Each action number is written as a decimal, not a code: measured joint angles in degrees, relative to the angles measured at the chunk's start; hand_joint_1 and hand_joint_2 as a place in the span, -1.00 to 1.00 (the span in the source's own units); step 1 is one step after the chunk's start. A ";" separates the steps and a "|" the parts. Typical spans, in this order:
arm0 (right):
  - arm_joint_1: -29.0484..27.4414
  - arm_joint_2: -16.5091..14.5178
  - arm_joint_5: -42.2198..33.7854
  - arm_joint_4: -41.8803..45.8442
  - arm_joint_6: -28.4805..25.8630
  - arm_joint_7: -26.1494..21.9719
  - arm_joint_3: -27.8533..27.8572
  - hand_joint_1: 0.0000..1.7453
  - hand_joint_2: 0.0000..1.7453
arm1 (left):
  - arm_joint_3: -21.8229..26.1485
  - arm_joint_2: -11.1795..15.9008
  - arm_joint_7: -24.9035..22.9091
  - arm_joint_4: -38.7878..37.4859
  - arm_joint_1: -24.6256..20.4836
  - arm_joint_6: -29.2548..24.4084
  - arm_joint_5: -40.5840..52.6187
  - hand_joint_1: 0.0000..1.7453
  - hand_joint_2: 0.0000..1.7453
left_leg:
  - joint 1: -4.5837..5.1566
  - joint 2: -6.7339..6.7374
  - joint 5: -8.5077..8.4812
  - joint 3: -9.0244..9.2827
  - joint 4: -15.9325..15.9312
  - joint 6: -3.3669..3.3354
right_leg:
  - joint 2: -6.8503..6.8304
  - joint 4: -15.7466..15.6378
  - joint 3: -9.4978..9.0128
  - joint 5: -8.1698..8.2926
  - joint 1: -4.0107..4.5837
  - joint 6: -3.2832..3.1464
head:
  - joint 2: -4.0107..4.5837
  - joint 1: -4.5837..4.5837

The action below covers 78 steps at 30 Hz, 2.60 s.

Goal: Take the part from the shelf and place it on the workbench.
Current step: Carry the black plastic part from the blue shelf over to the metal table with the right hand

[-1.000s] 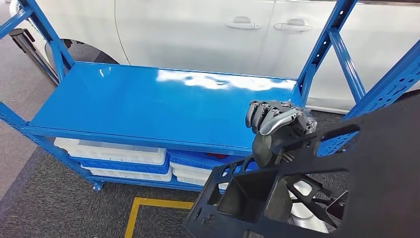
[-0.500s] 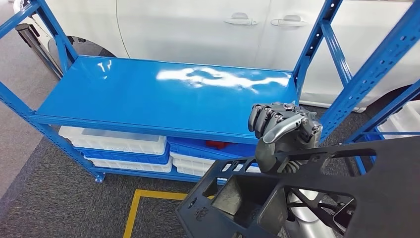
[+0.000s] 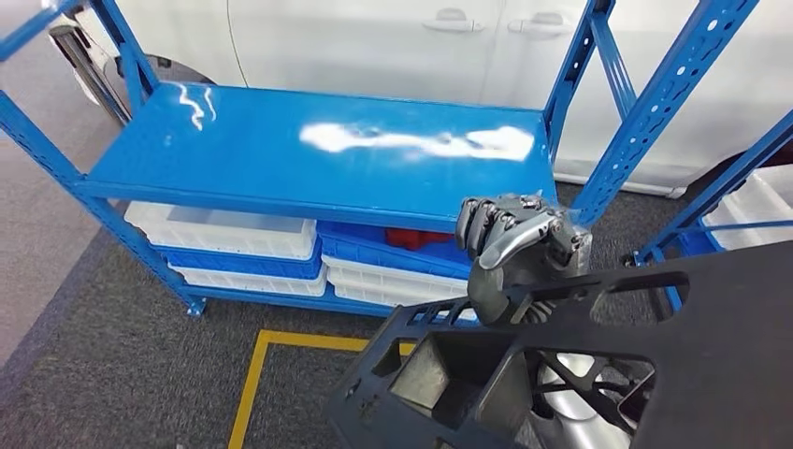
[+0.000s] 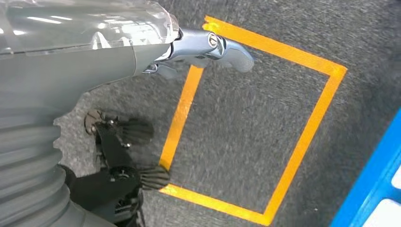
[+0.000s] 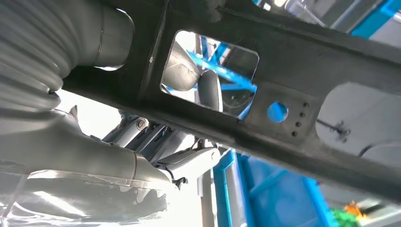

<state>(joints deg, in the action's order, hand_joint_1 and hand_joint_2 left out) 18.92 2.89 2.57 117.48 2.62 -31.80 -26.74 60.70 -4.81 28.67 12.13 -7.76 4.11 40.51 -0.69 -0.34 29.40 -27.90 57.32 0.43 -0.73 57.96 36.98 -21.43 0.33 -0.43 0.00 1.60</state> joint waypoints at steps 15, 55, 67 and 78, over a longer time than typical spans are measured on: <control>-1.35 3.32 -0.87 -0.28 -0.71 -3.36 1.06 0.96 1.00 | 1.26 1.23 -6.82 0.00 2.58 -0.73 -0.42 -1.00 1.00 | -0.43 0.55 -9.10 -9.30 -0.37 -0.13 | 0.51 -2.50 -11.14 -9.21 -0.19 0.70 | 0.00 0.01; -4.21 5.62 2.77 -1.66 -0.25 -7.37 1.34 0.96 1.00 | 2.33 3.36 -8.25 0.02 3.40 -1.62 1.46 -1.00 1.00 | -0.71 0.11 0.49 -12.92 14.23 1.80 | -1.84 -4.25 -7.01 -3.58 -0.60 -0.91 | 0.00 0.04; -5.00 5.47 -0.24 0.43 3.55 -7.37 2.66 0.96 1.00 | 2.69 3.78 -6.82 0.04 3.41 -1.52 0.55 -1.00 1.00 | -0.39 -0.57 -5.78 -6.46 0.07 -1.83 | -0.13 9.54 -1.92 -12.60 -1.04 2.21 | 0.00 0.04; -5.23 4.76 -0.69 0.74 5.06 -7.30 3.62 0.96 1.00 | 3.81 3.23 -6.95 0.09 3.55 -1.46 -0.14 -1.00 1.00 | -0.68 -8.10 -7.65 -8.40 -0.05 0.06 | 5.20 -1.76 -7.07 -5.97 -0.58 -0.45 | 0.00 0.00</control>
<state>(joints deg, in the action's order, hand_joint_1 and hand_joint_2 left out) 13.69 7.64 1.88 118.22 7.68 -39.10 -23.12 64.52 -1.57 21.72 12.22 -4.21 2.65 40.37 -1.36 -8.44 21.75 -36.30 57.27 0.49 4.46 56.20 29.91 -27.39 -0.25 -0.87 0.00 1.60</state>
